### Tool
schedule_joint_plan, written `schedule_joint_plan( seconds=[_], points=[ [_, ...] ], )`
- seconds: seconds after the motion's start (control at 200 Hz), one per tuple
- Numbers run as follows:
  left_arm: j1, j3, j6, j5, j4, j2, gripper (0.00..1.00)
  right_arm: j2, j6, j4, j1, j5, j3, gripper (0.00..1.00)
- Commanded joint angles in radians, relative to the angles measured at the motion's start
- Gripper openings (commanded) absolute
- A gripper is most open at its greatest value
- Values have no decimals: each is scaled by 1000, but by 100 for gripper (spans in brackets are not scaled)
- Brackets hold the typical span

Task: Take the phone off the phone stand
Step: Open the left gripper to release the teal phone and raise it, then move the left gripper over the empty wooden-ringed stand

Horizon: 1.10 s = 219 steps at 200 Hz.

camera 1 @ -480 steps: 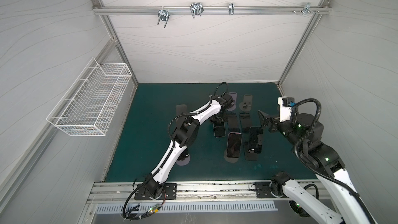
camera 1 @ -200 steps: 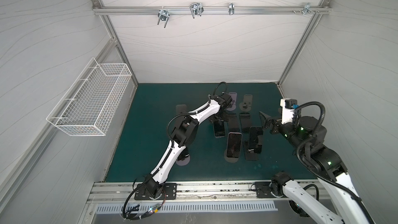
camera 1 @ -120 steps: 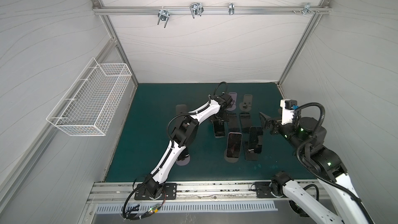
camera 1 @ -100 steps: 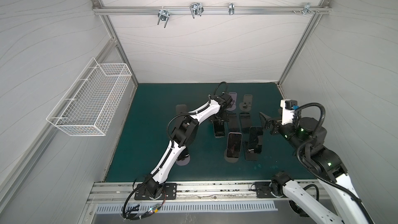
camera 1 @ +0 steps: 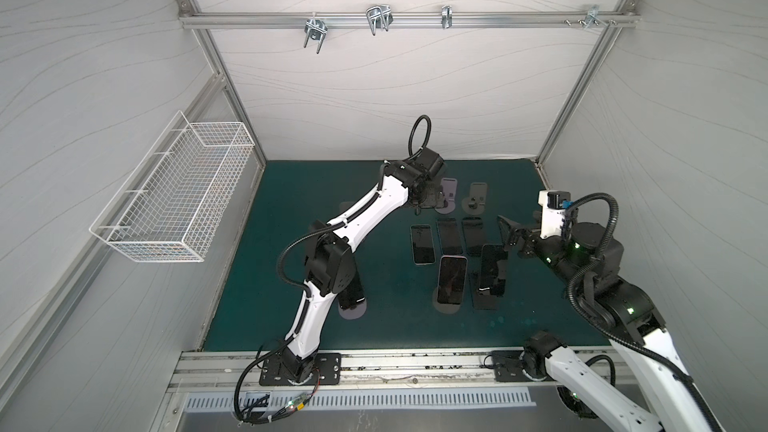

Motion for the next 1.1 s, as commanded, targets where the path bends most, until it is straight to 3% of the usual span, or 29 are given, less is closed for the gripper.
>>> schedule_joint_plan(
  seconds=[0.0,0.165,0.295,0.44,0.595,0.775,1.09],
  points=[
    [34,-13,80,-63,-19,-63,100,-11,22,15,-5,-16,-3,99],
    [88,-70,198,-76,-36,-168,100,-16,40,21,-5,-3,-22,99],
    [182,-176,216,-35,-19,-259,100,-2,35,22,-5,-11,-23,99],
    [258,-295,217,-98,-8,-341,100,4,49,51,-5,-17,-40,99],
    [331,-484,272,-88,105,-413,100,12,49,47,-5,-18,-33,99],
    [376,-592,325,-55,184,-445,100,16,41,28,-5,-20,-14,99],
    [389,-599,315,-19,210,-378,100,3,58,30,-5,-10,-23,99]
  ],
)
